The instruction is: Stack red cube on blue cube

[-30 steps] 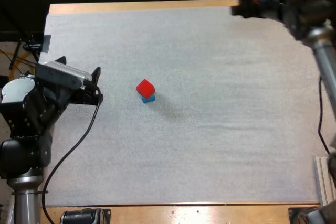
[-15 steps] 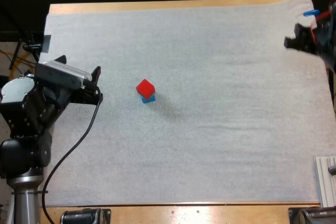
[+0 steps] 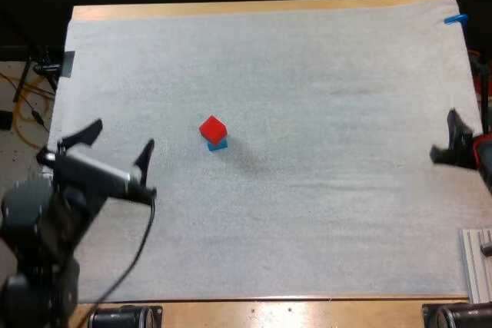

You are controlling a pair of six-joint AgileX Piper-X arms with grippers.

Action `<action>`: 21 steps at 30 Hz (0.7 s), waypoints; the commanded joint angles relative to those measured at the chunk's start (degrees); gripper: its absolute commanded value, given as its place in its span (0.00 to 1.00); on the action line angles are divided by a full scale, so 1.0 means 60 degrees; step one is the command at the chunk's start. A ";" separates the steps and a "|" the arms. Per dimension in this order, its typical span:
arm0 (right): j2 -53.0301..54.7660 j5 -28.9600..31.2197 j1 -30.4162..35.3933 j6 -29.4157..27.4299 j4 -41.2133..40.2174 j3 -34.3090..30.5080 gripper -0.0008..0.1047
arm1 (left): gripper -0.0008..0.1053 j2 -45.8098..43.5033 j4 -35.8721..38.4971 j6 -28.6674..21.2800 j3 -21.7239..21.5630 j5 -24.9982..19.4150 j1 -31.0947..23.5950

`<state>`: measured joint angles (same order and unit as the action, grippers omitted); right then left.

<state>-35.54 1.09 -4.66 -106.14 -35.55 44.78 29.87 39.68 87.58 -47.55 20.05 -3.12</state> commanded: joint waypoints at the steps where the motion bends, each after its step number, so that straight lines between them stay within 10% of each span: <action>1: 0.0436 0.0060 -0.0004 -0.0050 0.0114 -0.0203 0.54 | 0.71 -0.0471 -0.0038 0.0007 0.0207 0.0043 0.0046; 21: 0.5930 0.0038 -0.0004 0.0149 -0.3218 -0.2151 0.54 | 0.71 -0.5219 0.3183 0.0221 0.1752 0.0043 0.0048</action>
<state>-0.86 1.35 -4.66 -105.36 -53.29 31.98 -0.29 57.57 88.33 -37.04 20.05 -3.15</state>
